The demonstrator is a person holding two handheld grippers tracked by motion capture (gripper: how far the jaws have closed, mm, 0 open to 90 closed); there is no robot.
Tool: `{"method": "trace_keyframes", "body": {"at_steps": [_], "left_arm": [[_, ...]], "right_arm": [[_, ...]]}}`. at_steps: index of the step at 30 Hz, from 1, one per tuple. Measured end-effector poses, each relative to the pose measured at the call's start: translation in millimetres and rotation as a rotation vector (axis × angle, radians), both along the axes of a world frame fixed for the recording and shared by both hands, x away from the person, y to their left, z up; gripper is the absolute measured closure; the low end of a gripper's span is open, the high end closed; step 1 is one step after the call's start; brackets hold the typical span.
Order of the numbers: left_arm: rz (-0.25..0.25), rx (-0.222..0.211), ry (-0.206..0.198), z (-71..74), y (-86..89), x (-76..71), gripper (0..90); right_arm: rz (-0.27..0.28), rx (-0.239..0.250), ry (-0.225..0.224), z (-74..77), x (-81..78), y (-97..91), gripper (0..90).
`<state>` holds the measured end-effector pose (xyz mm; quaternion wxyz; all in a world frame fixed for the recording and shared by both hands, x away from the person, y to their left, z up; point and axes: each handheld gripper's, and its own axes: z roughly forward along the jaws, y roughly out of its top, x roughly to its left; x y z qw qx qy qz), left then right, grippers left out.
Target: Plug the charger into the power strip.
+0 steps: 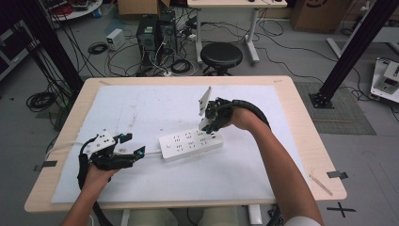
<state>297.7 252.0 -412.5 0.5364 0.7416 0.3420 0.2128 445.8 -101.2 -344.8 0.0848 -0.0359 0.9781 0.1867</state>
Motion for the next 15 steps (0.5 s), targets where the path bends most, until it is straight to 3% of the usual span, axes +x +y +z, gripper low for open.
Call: {"method": "trace_keyframes", "body": {"at_steps": [15], "left_arm": [[-0.002,0.001,-0.001,-0.1,1.1,0.1,24.3]], "right_arm": [[0.047,-0.081,0.006,-10.8,2.7,16.8,63.1]]}}
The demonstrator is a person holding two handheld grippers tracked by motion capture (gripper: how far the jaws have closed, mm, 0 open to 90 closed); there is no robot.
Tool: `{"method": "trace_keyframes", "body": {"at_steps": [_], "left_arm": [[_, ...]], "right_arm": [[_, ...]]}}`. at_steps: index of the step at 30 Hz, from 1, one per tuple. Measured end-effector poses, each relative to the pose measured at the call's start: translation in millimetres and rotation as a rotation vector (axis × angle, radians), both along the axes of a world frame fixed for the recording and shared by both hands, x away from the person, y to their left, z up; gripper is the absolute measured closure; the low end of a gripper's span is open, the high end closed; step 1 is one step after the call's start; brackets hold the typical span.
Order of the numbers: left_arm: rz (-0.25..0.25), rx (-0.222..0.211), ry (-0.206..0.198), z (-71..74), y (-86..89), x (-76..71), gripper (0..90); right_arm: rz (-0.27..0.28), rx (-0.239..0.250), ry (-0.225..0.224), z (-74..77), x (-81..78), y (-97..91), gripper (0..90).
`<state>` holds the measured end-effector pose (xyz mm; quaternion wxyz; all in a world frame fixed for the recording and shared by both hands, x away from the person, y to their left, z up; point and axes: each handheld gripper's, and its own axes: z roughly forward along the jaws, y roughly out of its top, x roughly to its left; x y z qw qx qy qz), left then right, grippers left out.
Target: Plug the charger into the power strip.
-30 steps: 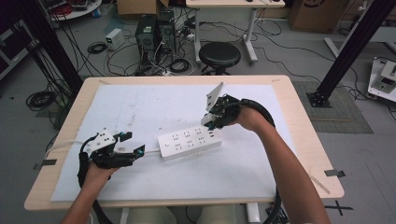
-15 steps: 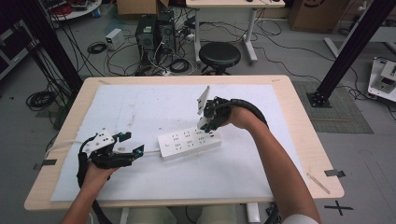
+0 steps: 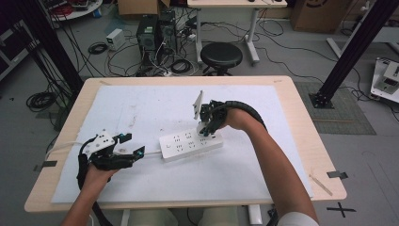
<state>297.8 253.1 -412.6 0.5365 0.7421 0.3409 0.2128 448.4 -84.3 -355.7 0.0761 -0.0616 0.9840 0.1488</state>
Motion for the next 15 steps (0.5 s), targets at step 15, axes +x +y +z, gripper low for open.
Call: {"method": "trace_keyframes", "body": {"at_steps": [15], "left_arm": [[0.0,-0.006,0.004,-0.8,1.3,1.1,24.3]], "right_arm": [[0.099,-0.153,-0.038,-2.2,-1.8,25.8,63.2]]}}
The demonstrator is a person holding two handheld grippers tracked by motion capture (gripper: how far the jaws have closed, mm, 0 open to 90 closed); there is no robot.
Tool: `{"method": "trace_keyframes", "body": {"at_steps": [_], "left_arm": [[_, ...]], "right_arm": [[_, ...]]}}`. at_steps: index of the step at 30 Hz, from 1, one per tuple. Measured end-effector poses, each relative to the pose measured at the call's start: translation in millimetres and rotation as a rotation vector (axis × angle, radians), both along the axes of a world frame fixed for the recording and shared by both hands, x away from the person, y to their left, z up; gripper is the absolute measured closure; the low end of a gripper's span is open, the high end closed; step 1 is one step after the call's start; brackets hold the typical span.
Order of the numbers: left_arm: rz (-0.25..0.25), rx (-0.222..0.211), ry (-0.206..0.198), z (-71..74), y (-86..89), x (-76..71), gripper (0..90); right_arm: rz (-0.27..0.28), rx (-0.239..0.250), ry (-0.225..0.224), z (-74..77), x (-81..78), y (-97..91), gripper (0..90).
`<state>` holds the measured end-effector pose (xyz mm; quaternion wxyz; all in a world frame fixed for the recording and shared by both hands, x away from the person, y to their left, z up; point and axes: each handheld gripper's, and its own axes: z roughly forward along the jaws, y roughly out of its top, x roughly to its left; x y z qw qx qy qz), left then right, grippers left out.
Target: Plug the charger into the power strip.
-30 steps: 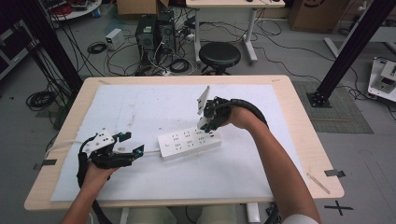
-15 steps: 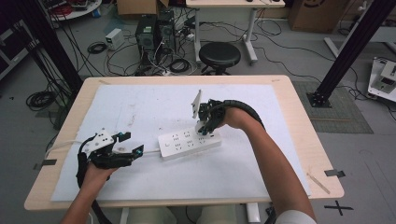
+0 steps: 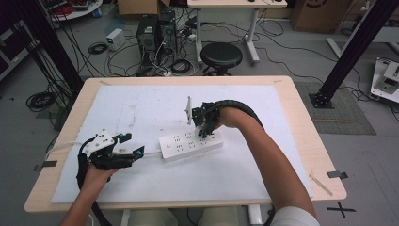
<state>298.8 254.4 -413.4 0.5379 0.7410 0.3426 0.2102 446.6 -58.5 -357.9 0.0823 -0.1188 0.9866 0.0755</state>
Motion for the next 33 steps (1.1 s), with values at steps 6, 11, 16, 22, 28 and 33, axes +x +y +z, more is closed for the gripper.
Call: {"method": "trace_keyframes", "body": {"at_steps": [6,11,16,22,28,33], "left_arm": [[0.0,-0.001,0.001,0.1,-0.4,-0.1,24.3],[-0.002,-0.006,-0.003,0.2,-1.0,-0.6,24.3],[0.001,-0.004,-0.003,0.1,2.2,-0.4,24.3],[0.004,-0.007,-0.003,-0.6,2.7,0.7,24.3],[0.007,-0.015,-0.005,-1.7,2.4,1.2,24.3],[0.008,-0.019,-0.002,-2.2,2.7,1.4,24.3]], "right_arm": [[0.021,-0.07,-0.005,-0.2,-1.3,13.4,63.3],[0.016,-0.104,0.001,-2.2,-0.1,18.9,63.3],[0.013,-0.119,0.009,-7.4,1.2,20.5,63.3],[0.01,-0.131,0.022,-7.8,3.2,22.9,63.3],[0.013,-0.178,0.019,-10.2,3.3,29.9,63.6],[0.009,-0.2,0.024,-11.3,4.2,32.3,63.6]]}}
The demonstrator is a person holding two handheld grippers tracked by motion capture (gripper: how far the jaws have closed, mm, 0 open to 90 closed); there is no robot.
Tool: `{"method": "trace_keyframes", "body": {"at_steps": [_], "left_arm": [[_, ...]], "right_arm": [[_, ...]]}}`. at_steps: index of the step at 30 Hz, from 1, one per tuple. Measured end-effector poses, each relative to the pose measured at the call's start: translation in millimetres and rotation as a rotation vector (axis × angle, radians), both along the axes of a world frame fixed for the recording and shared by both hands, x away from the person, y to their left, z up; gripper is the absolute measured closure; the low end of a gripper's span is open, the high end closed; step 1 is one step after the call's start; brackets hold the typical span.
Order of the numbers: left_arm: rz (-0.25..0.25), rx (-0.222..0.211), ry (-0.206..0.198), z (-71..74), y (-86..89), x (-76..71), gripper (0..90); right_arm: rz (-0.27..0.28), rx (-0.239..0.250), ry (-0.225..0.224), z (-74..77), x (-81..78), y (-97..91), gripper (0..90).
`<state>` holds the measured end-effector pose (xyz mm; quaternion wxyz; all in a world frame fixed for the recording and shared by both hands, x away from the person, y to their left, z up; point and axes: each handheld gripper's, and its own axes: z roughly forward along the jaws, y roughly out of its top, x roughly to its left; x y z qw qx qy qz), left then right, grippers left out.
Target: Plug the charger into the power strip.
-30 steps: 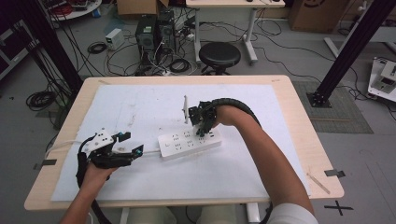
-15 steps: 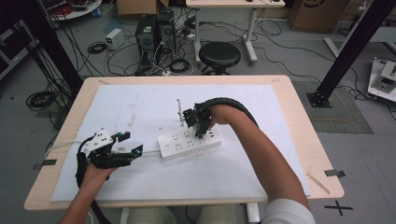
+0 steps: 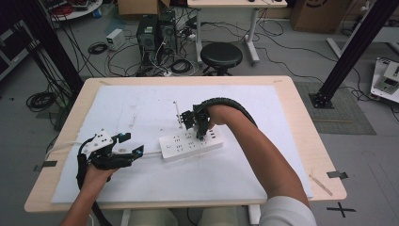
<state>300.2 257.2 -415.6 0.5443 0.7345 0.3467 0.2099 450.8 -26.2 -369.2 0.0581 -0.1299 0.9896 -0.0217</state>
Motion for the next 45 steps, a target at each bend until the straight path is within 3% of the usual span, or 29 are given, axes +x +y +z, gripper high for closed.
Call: {"method": "trace_keyframes", "body": {"at_steps": [6,10,11,12,13,14,20,25,27,28,40,45], "left_arm": [[0.0,0.001,0.005,-1.3,-1.7,0.0,24.3],[0.003,0.002,0.003,0.9,-0.4,-1.0,24.3],[0.005,0.001,0.002,1.5,-0.1,-1.4,24.3],[0.007,0.003,0.0,1.9,0.2,-1.6,24.3],[0.007,0.003,0.0,1.9,0.2,-1.6,24.3],[0.003,0.007,0.0,1.7,0.2,-1.8,24.3],[0.005,-0.001,-0.003,0.5,-3.7,-3.3,24.3],[0.015,-0.003,-0.014,1.7,-2.6,-4.6,24.3],[0.016,-0.004,-0.015,2.0,-2.7,-4.6,24.3],[0.016,-0.003,-0.017,3.0,-3.2,-4.6,24.3],[0.013,-0.003,-0.022,3.5,-7.9,-6.4,24.3],[0.02,-0.004,-0.022,4.4,-8.3,-7.1,24.3]], "right_arm": [[-0.012,0.008,0.005,-2.1,1.1,-0.8,63.2],[-0.017,0.046,0.022,-1.7,3.2,-4.9,62.2],[-0.018,0.062,0.025,-1.2,3.8,-6.6,61.3],[-0.045,0.084,0.027,0.7,3.9,-9.1,53.3],[-0.045,0.084,0.027,0.7,3.9,-9.1,53.3],[-0.167,0.214,0.005,11.4,7.8,-18.5,35.5],[-0.28,0.353,-0.029,30.8,-3.8,-46.2,26.7],[-0.522,0.523,-0.026,39.9,-17.6,-84.8,21.4],[-0.55,0.548,-0.03,40.7,-19.9,-90.5,21.3],[-0.622,0.598,-0.017,42.7,-27.3,-109.1,21.3],[-0.773,0.748,-0.056,35.1,-60.1,-168.1,21.3],[-0.831,0.808,-0.099,26.5,-75.7,-187.7,21.3]]}}
